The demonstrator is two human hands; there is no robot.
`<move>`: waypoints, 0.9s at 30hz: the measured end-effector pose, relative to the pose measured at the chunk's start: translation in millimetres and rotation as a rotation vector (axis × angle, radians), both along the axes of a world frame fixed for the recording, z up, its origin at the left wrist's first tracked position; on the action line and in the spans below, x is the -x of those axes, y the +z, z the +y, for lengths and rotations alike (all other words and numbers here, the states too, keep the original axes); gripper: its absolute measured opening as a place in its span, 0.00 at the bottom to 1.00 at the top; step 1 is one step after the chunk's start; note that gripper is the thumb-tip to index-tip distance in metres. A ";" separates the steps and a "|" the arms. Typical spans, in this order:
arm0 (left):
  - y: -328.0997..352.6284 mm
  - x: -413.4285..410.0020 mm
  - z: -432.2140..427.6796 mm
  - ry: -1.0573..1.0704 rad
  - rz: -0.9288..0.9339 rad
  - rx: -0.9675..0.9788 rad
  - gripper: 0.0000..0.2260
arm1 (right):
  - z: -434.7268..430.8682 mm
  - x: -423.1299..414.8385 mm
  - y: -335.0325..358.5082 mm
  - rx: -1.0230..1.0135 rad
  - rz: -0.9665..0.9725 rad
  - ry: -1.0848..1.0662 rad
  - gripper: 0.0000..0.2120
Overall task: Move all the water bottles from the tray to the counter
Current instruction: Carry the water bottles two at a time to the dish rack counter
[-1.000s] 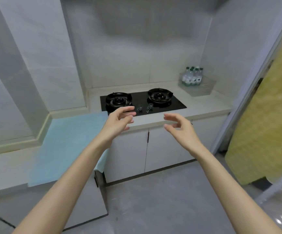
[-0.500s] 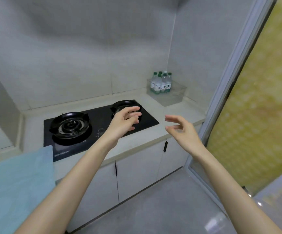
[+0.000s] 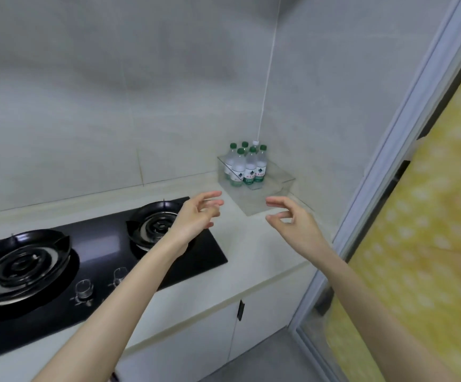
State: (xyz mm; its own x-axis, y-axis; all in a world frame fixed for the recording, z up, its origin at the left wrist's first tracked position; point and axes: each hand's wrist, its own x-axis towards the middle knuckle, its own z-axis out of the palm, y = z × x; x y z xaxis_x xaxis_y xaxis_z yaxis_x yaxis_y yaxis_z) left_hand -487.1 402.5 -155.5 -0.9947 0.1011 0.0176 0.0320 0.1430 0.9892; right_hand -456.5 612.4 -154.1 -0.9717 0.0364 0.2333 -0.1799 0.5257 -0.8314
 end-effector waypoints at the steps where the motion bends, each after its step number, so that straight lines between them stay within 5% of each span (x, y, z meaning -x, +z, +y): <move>1: -1.6 14.1 6.4 0.004 -0.004 0.001 0.16 | 8.1 14.7 0.1 -0.003 -0.007 0.003 0.14; 13: -43.7 234.5 86.7 0.093 -0.023 0.051 0.16 | 98.6 210.0 -15.1 -0.088 -0.008 0.027 0.14; 27: -115.6 499.1 161.4 0.241 -0.137 0.199 0.32 | 146.1 418.5 -36.3 -0.061 -0.115 0.125 0.15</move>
State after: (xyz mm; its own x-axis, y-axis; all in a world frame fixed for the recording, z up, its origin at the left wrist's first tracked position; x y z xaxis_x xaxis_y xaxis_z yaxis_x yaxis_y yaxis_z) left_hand -986.3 563.9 -271.1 -0.9822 -0.1494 -0.1141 -0.1572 0.3206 0.9341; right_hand -875.0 758.6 -190.4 -0.9882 -0.0971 0.1181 -0.1523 0.5551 -0.8177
